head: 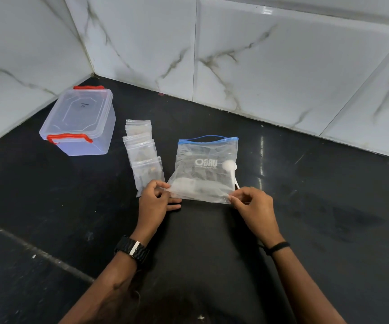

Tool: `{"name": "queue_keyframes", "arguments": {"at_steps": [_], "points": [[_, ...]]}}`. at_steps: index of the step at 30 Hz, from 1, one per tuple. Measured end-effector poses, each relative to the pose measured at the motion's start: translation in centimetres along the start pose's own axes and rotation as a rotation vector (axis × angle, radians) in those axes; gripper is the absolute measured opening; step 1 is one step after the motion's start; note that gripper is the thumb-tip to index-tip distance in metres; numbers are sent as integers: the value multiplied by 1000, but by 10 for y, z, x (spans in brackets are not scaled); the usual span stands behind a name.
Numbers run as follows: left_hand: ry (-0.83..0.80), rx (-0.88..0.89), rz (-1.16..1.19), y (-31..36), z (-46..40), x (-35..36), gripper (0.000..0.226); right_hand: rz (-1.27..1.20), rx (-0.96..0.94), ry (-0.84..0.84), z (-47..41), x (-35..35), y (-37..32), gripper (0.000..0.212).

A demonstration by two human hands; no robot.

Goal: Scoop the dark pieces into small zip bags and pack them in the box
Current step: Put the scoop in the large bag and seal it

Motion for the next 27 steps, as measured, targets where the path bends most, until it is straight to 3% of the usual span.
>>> {"name": "queue_keyframes", "arguments": {"at_steps": [4, 7, 10, 16, 18, 22, 24, 27], "points": [[4, -9, 13, 1, 1, 1, 9, 288, -252, 126, 4, 3, -20, 15], [16, -23, 33, 2, 1, 3, 12, 389, -328, 220, 9, 3, -31, 18], [4, -22, 28, 2, 2, 6, 12, 356, -310, 222, 9, 7, -27, 22], [-31, 0, -10, 0, 1, 6, 13, 99, -61, 144, 1, 10, -6, 14], [-43, 4, -21, -1, 0, 7, 15, 142, -95, 125, 1, 9, -8, 12], [-18, 7, 22, -3, 0, 8, 25, 349, -343, 237, 11, 3, -33, 17], [-12, -4, 67, -5, -1, 7, 26, 283, -280, 227, 9, 4, -31, 16], [-61, -28, 88, -8, -2, 8, 30, 27, 5, 102, 1, 9, -1, 12]]}}
Point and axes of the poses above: each hand's wrist, its own z-axis away from the middle knuckle, its own x-axis out of the palm, y = z × x, the point moved 9 cm from there along -z, towards the middle knuckle, and after that the axes turned 1 degree about z, right-handed, at the moved point
